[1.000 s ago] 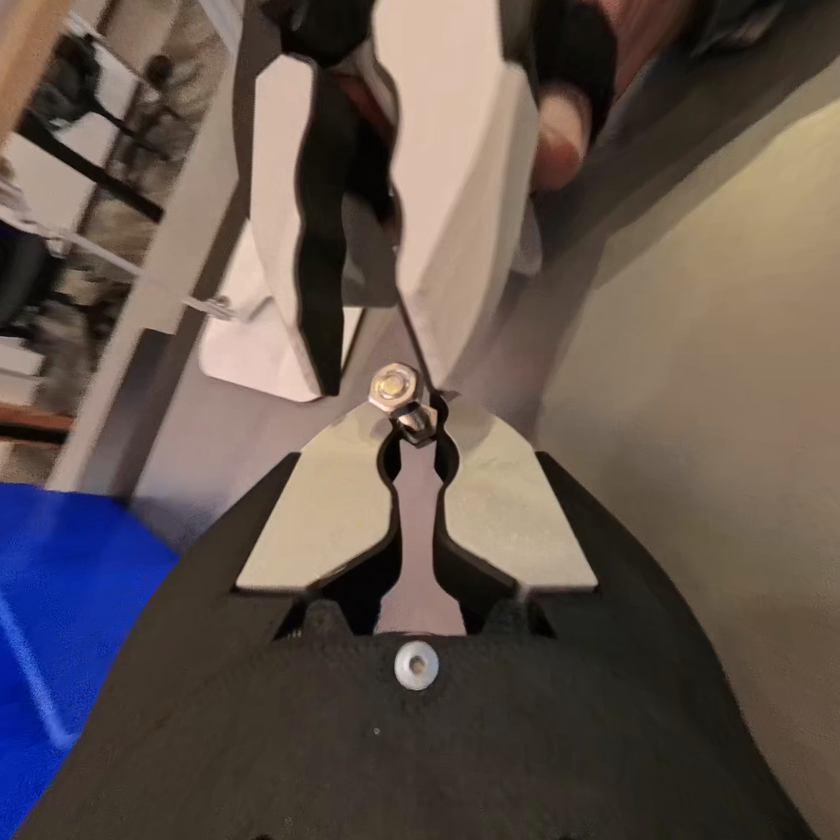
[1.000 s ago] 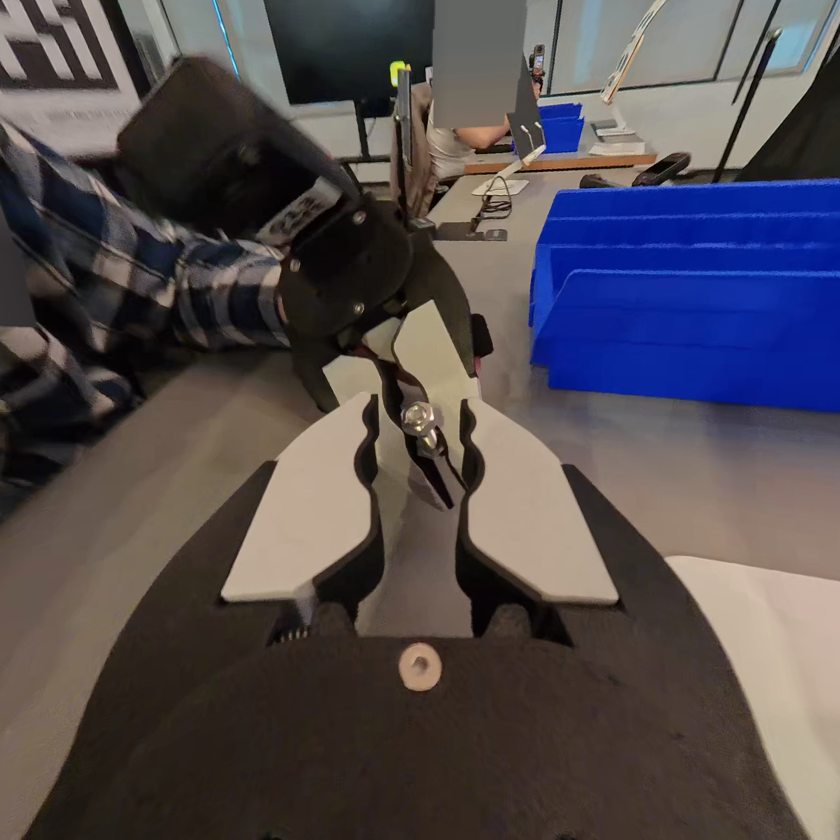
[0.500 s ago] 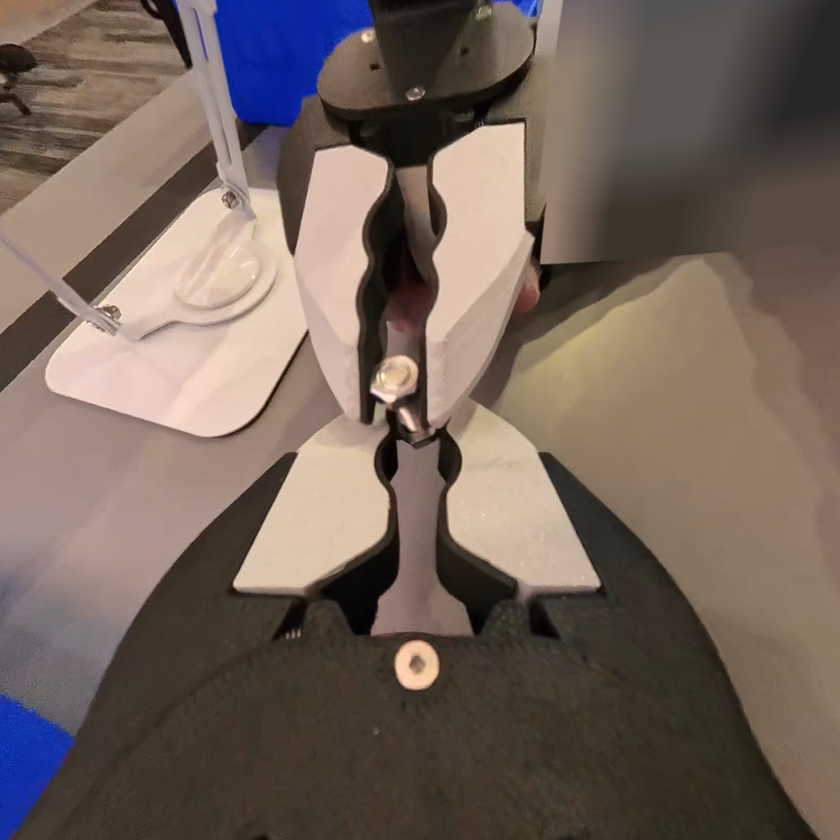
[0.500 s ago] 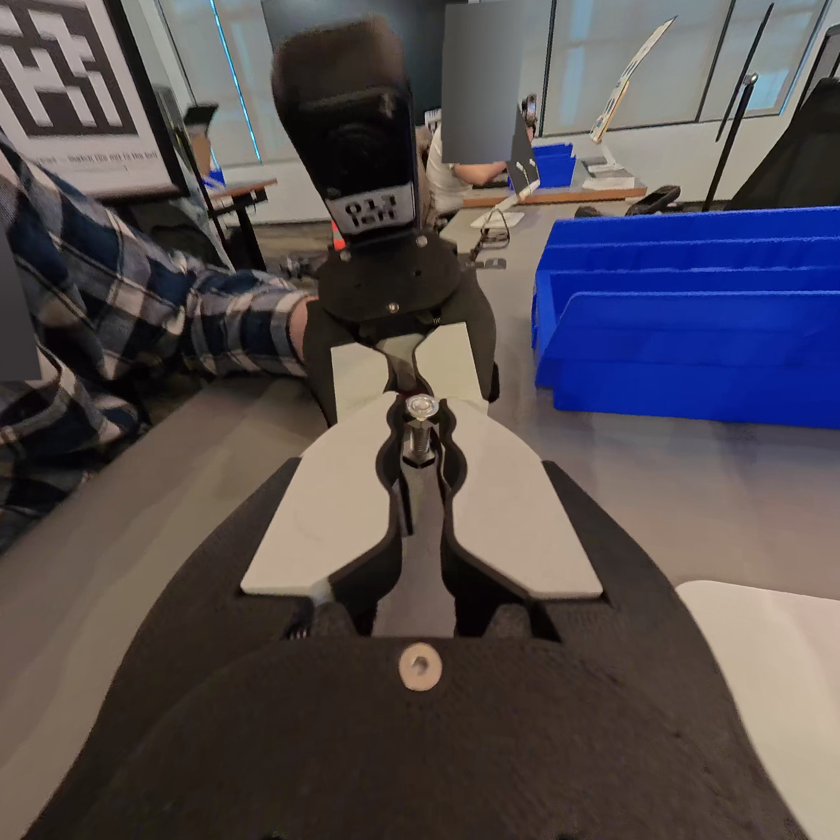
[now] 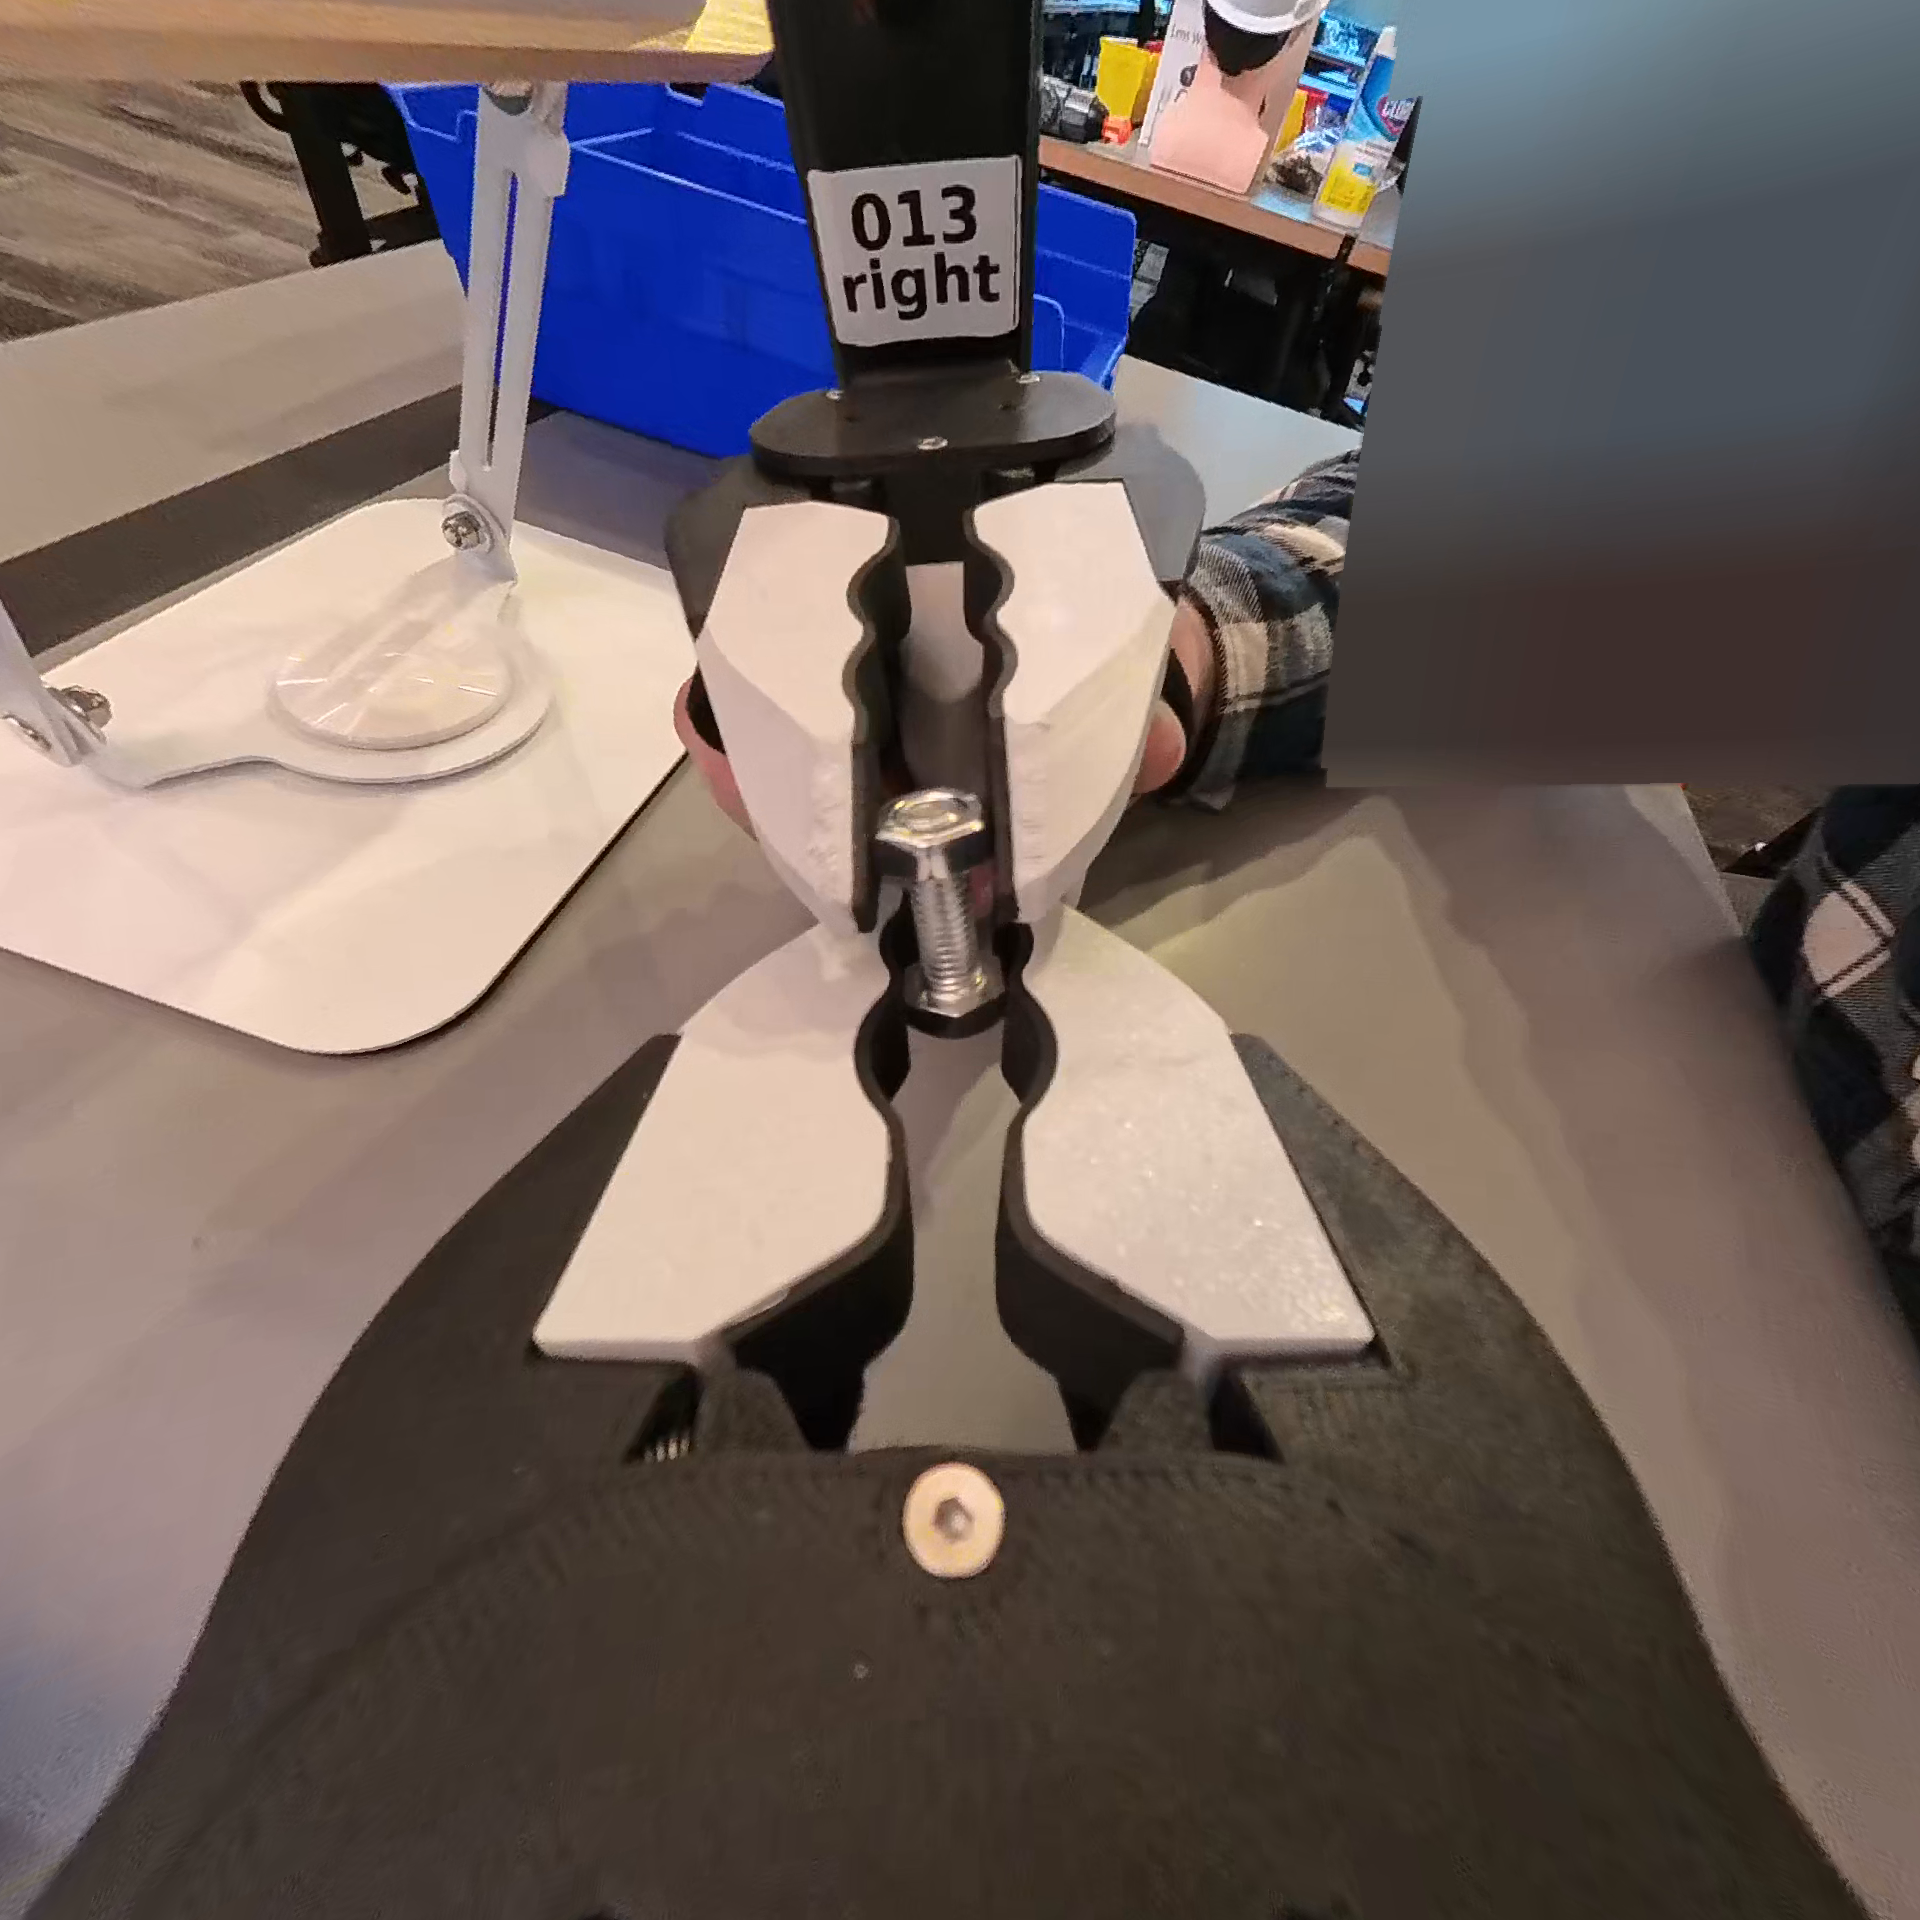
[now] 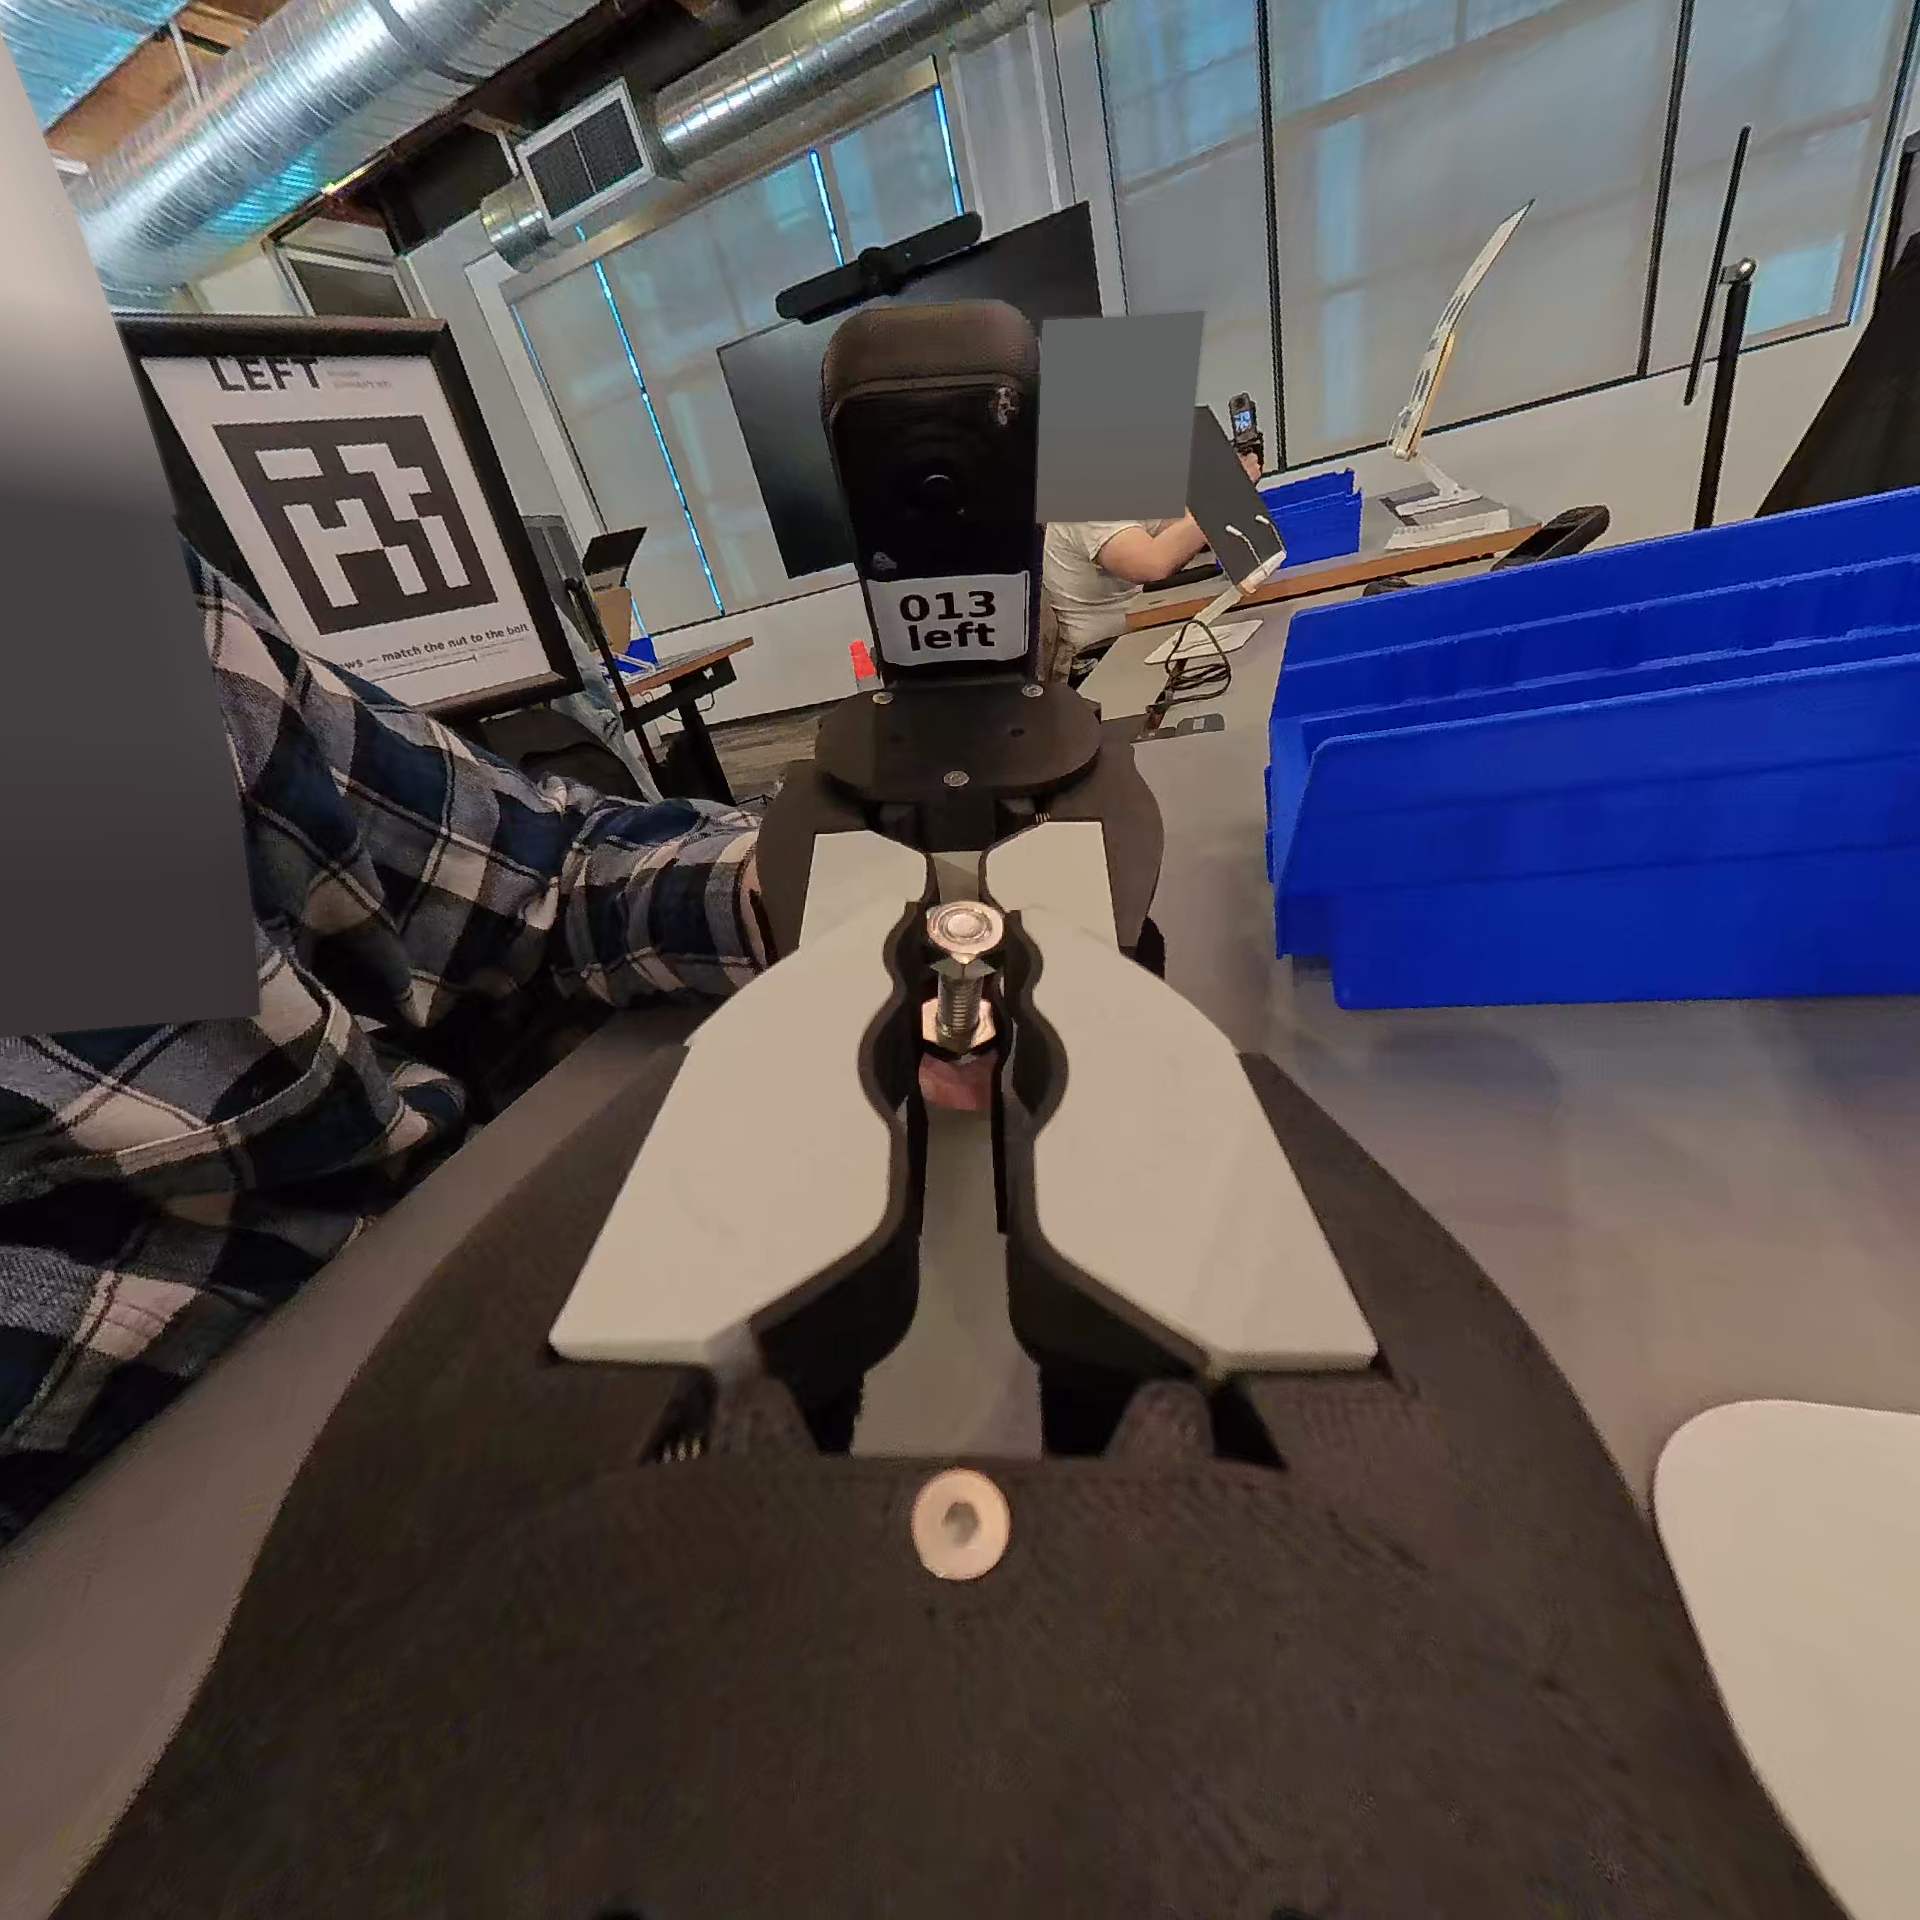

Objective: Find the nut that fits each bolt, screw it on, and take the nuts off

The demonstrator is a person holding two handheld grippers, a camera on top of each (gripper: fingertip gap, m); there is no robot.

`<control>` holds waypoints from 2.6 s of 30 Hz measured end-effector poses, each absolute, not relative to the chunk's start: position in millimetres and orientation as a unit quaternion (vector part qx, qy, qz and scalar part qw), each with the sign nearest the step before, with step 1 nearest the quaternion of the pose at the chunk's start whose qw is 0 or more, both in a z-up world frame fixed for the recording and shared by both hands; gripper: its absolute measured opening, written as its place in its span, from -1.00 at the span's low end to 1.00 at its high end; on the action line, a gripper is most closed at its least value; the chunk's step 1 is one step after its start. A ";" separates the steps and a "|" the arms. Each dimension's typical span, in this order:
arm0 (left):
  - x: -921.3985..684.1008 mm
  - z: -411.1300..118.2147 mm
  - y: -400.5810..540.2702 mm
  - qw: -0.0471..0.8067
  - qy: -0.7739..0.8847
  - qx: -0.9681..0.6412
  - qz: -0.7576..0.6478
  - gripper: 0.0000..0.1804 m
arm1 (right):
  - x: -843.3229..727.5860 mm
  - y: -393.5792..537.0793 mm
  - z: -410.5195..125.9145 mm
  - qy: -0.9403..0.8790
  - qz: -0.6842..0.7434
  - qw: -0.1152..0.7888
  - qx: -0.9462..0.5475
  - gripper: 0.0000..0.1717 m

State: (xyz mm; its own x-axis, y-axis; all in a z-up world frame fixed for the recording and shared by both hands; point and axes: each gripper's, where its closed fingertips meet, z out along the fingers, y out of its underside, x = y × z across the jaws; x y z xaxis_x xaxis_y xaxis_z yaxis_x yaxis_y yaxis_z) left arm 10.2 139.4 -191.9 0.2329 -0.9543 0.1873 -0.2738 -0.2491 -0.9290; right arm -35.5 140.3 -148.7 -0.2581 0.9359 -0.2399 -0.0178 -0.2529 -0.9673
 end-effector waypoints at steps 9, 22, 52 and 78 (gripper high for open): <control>9.0 -192.7 141.0 0.411 0.458 -0.672 -0.413 -0.86 | -35.7 142.5 -149.5 -0.479 0.630 0.377 -0.482 -0.83; 8.9 -193.8 146.5 0.432 0.459 -0.670 -0.392 -0.85 | -34.4 146.2 -147.5 -0.466 0.631 0.385 -0.487 -0.84; 8.9 -196.7 147.5 0.440 0.468 -0.671 -0.370 -0.88 | -34.3 146.6 -150.0 -0.470 0.627 0.379 -0.491 -0.83; -5.1 -186.0 160.6 0.465 0.425 -0.673 -0.388 -0.88 | -27.2 136.2 -142.1 -0.512 0.605 0.409 -0.452 -0.83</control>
State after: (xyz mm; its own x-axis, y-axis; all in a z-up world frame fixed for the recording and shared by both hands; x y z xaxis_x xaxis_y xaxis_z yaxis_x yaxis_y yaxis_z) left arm -5.1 160.6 -186.0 0.3381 -0.9325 0.1274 -0.2100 -0.2067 -0.9556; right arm -27.2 136.2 -142.1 -0.2554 0.9583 -0.1284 -0.0325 -0.1412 -0.9894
